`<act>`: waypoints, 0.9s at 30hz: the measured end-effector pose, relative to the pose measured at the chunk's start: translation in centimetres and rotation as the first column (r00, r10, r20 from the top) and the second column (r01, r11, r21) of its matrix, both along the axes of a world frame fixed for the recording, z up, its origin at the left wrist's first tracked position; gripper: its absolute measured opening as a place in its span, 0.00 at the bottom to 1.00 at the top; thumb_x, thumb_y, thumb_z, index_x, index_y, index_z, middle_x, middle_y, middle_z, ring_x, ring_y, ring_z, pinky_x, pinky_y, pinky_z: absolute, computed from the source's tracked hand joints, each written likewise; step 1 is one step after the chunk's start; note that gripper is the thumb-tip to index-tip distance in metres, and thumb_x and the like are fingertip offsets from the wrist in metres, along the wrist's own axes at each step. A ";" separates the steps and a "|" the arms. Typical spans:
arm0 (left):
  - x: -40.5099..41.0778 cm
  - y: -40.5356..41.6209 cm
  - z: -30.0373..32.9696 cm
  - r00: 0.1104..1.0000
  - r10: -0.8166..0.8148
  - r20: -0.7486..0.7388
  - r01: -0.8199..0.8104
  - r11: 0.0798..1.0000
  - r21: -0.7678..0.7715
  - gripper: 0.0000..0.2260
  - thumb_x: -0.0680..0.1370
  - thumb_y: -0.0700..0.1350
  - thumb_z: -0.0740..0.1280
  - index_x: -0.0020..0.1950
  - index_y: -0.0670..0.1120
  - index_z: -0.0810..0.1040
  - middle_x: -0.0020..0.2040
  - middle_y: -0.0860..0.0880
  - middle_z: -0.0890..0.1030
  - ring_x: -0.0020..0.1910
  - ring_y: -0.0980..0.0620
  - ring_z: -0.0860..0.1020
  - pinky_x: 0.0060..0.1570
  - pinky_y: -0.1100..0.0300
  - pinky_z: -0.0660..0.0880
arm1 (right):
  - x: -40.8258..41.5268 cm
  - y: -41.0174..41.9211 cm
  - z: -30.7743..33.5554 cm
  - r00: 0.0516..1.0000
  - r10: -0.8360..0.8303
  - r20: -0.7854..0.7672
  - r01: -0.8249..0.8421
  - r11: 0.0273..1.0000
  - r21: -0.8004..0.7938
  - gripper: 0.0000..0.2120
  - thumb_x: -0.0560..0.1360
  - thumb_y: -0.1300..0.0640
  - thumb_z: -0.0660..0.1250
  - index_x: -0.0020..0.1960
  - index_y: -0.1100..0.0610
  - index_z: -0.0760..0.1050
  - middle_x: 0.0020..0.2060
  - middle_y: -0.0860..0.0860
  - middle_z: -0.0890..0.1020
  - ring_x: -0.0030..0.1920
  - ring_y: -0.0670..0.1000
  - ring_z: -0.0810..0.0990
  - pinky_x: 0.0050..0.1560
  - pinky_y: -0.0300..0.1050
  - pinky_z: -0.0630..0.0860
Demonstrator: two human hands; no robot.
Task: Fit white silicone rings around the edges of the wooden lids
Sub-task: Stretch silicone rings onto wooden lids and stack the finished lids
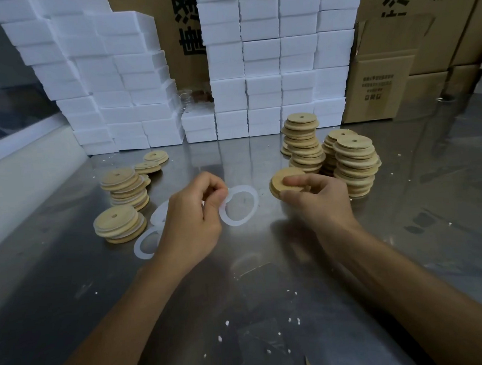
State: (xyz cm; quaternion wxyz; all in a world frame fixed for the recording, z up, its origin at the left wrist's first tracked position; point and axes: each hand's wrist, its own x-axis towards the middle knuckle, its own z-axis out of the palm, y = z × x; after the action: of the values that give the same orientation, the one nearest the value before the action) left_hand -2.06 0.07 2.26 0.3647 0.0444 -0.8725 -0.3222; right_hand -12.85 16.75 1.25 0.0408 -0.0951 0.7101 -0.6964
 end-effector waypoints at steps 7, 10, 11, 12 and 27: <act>-0.2 0.0 0.3 0.990 -0.141 0.013 0.122 0.894 0.430 0.14 0.80 0.38 0.65 0.39 0.54 0.79 0.38 0.47 0.80 0.36 0.53 0.75 0.41 0.58 0.75 | 0.7 -0.5 -0.5 0.962 0.267 0.054 -0.259 0.959 -0.118 0.14 0.79 0.46 0.66 0.51 0.55 0.85 0.49 0.50 0.86 0.53 0.50 0.83 0.44 0.42 0.80; -0.4 0.1 -0.2 0.993 -0.110 0.054 0.064 0.841 0.537 0.12 0.80 0.41 0.65 0.40 0.52 0.80 0.37 0.51 0.81 0.37 0.52 0.77 0.41 0.54 0.78 | 1.4 -0.7 -0.6 0.926 0.370 -0.070 -0.375 0.924 -0.075 0.19 0.78 0.40 0.63 0.50 0.54 0.85 0.46 0.48 0.86 0.48 0.45 0.83 0.43 0.44 0.82; -0.5 0.2 -0.4 0.992 -0.096 0.077 0.037 0.831 0.555 0.10 0.81 0.42 0.65 0.41 0.52 0.80 0.38 0.51 0.81 0.38 0.52 0.78 0.41 0.52 0.80 | 1.8 -0.8 -0.7 0.919 0.374 -0.123 -0.382 0.923 -0.044 0.18 0.77 0.41 0.64 0.48 0.54 0.85 0.44 0.48 0.86 0.44 0.43 0.82 0.41 0.44 0.82; -0.6 0.4 -0.6 0.990 -0.090 0.104 0.016 0.826 0.563 0.09 0.81 0.43 0.65 0.42 0.51 0.80 0.39 0.51 0.82 0.38 0.51 0.79 0.41 0.50 0.81 | 2.0 -1.0 -0.8 0.914 0.367 -0.174 -0.374 0.927 -0.009 0.16 0.77 0.44 0.66 0.47 0.55 0.84 0.42 0.49 0.85 0.41 0.43 0.81 0.39 0.44 0.81; -1.4 2.0 -2.5 0.990 -0.132 0.055 0.040 0.628 0.777 0.05 0.77 0.40 0.70 0.52 0.43 0.76 0.49 0.45 0.84 0.43 0.46 0.85 0.35 0.53 0.82 | 1.9 -1.5 -2.5 0.784 0.362 -0.504 -0.230 0.924 0.306 0.11 0.83 0.49 0.59 0.45 0.53 0.71 0.33 0.42 0.77 0.34 0.43 0.77 0.35 0.41 0.76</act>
State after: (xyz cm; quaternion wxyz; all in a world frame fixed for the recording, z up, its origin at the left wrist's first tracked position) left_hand -3.48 2.08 -0.21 0.2475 0.1717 -0.6694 -0.6791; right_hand -10.99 15.28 -1.26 -0.0456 -0.3975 0.7421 -0.5377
